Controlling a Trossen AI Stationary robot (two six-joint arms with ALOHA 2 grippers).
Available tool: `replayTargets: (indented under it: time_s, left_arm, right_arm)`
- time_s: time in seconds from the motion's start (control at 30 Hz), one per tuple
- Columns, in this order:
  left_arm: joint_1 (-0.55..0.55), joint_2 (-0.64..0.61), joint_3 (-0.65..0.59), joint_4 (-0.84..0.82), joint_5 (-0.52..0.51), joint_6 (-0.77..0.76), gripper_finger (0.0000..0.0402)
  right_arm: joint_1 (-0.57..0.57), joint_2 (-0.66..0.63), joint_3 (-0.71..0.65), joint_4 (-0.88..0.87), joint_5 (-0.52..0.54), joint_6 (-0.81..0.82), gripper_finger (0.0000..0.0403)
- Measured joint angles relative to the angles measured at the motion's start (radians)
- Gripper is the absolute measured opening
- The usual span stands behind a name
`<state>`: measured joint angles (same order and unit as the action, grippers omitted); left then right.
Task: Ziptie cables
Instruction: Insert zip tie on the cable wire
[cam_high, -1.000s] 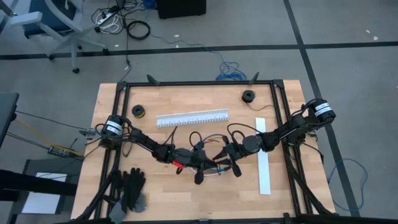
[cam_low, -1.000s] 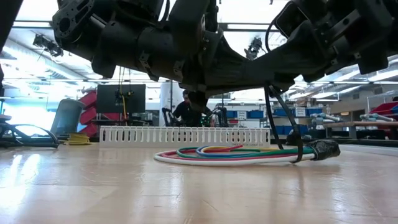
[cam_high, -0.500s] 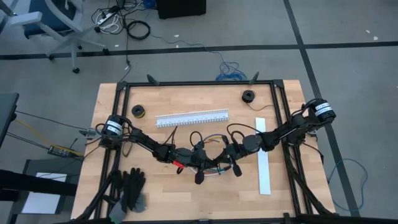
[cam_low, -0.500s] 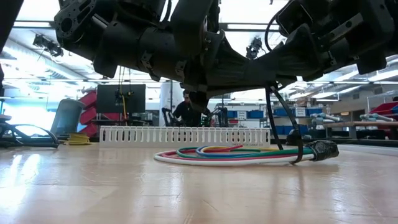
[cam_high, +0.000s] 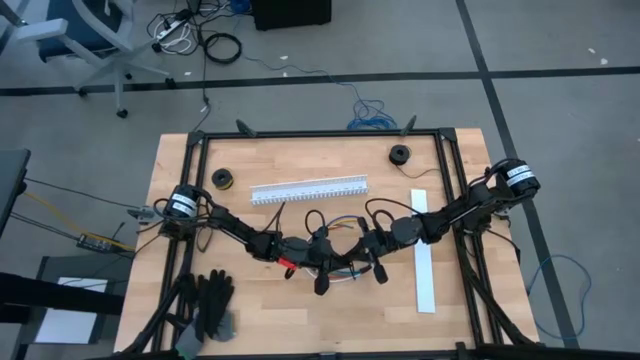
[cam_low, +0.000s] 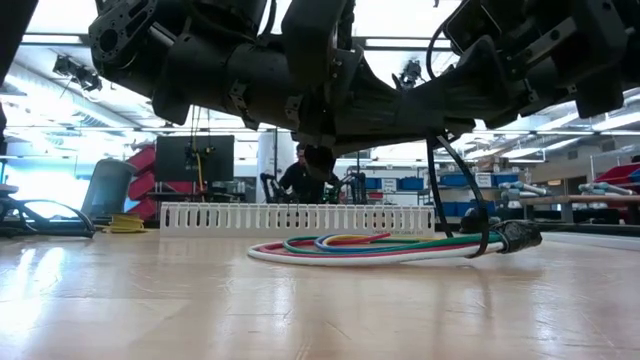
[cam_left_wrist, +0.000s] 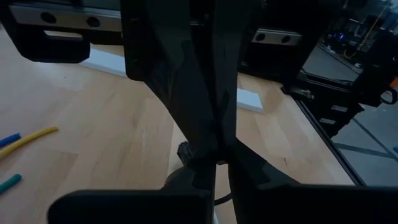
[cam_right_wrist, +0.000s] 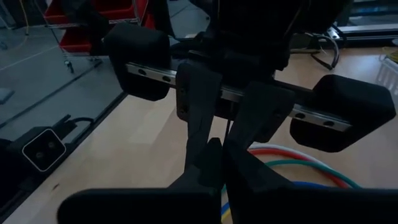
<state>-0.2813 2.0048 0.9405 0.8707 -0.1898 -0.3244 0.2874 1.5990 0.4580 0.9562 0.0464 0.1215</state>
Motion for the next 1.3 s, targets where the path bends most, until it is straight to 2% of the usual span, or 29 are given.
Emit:
replayTargets:
  time_s: [0.47,0.9,1.17,1.3]
  left_arm:
    - [0.001,0.000,0.003,0.009,0.006,-0.071,0.0014]
    - [0.000,-0.001,0.003,0.007,0.017,-0.102,0.0117]
    - [-0.019,-0.003,-0.010,0.010,-0.008,-0.123,0.0122]
    - [-0.026,-0.003,-0.013,0.011,-0.097,-0.129,0.0122]
  right_arm:
    - [0.000,0.000,0.000,0.004,-0.008,0.006,0.0000]
    - [0.000,0.000,0.000,-0.003,-0.014,0.006,0.0000]
    - [0.000,0.002,0.000,-0.003,-0.007,0.008,0.0000]
    - [0.004,0.002,0.000,0.013,0.018,0.007,0.0000]
